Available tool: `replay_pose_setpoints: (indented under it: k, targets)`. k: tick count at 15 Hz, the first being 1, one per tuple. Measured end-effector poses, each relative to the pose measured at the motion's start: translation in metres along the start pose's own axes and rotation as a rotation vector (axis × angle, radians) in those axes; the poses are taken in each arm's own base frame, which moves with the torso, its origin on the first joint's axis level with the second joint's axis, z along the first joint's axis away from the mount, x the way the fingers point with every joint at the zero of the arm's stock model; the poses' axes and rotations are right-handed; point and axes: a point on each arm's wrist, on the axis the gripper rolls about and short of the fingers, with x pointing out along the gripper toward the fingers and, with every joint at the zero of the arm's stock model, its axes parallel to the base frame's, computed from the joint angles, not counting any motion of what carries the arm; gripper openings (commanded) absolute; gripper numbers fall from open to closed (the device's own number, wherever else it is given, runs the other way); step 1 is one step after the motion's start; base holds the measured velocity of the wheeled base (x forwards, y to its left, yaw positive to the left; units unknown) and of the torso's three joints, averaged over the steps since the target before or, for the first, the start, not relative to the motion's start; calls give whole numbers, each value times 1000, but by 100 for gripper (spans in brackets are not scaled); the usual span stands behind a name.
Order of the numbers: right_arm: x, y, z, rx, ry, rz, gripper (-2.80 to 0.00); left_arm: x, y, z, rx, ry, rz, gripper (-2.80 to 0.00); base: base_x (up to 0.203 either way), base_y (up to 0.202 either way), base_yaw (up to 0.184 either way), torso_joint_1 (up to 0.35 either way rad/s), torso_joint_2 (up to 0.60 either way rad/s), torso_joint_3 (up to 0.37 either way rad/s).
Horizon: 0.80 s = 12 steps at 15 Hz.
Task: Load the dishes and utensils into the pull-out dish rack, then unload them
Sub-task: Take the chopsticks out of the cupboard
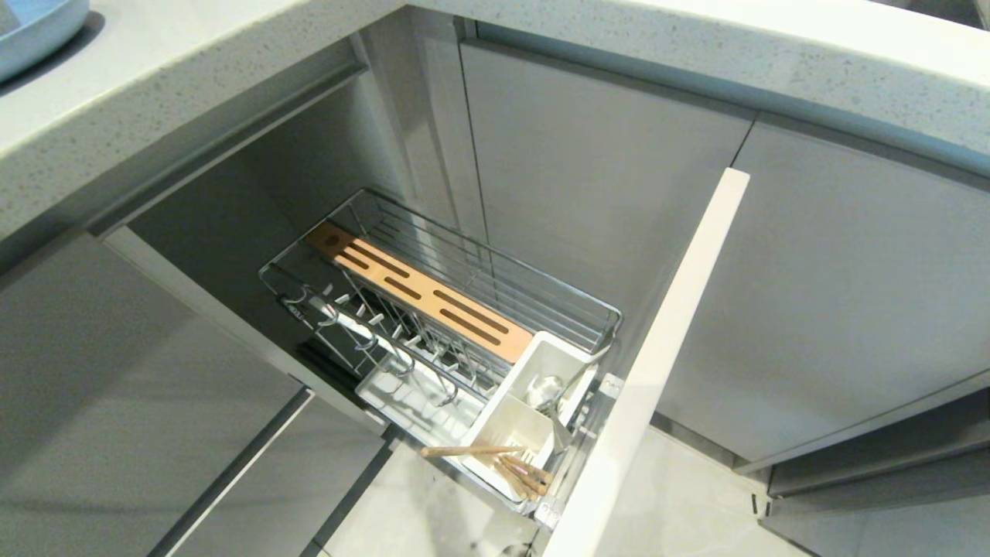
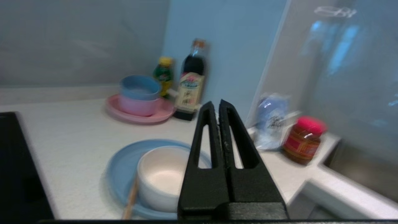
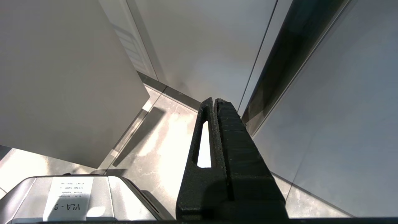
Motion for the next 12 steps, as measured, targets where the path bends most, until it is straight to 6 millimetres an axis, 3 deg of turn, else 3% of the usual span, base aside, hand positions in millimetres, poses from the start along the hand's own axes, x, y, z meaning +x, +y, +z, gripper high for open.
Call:
replay_pose_setpoints:
  k: [3,5,8,12]
  targets:
    - [0,0,0,0,0,0,-280,3,-11,35,-157,7,-48,-280,0,0,0,0,0,0]
    - [0,0,0,0,0,1,-280,14,-11,39,-320,101,-67,-280,0,0,0,0,0,0]
    - [0,0,0,0,0,0,-280,32,-9,17,-528,318,-108,-280,0,0,0,0,0,0]
    - [0,0,0,0,0,0,-280,52,-19,-25,-607,553,-185,-280,0,0,0,0,0,0]
